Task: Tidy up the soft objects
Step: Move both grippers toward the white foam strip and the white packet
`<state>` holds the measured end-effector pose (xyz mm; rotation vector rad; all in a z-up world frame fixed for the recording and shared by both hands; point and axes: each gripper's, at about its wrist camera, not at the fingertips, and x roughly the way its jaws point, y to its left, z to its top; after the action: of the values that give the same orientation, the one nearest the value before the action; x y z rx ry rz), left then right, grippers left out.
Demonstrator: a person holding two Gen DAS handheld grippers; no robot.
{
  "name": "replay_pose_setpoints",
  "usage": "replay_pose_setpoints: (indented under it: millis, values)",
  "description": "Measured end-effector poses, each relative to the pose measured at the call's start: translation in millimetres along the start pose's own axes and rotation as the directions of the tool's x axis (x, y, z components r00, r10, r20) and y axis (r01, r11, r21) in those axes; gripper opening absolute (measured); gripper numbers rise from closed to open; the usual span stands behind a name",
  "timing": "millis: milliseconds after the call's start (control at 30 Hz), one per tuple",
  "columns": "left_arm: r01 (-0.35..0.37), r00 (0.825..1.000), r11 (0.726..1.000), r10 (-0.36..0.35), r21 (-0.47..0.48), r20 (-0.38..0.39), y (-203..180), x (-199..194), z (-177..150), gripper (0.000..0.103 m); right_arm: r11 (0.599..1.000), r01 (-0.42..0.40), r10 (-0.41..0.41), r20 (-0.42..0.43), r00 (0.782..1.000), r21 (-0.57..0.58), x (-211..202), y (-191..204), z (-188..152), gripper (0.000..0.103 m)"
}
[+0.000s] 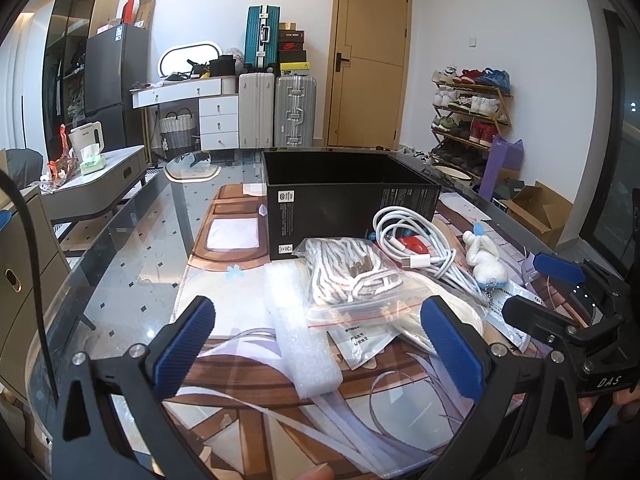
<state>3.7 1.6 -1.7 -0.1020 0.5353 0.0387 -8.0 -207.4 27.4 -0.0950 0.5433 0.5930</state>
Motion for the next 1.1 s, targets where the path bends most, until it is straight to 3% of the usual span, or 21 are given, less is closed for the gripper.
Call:
replay_pose_setpoints:
  millis: [867, 1100]
  values:
    - [-0.015, 1.000, 1.000, 0.015, -0.012, 0.018, 11, -3, 0, 0.103, 1.000, -0.012, 0.012, 0.002, 1.000, -0.013, -4, 4, 2, 0.103]
    - [-0.027, 0.998, 1.000, 0.027, -0.007, 0.054, 12, -8, -1, 0.103, 1.000, 0.012, -0.012, -0.016, 1.000, 0.001, -2, 2, 1, 0.103]
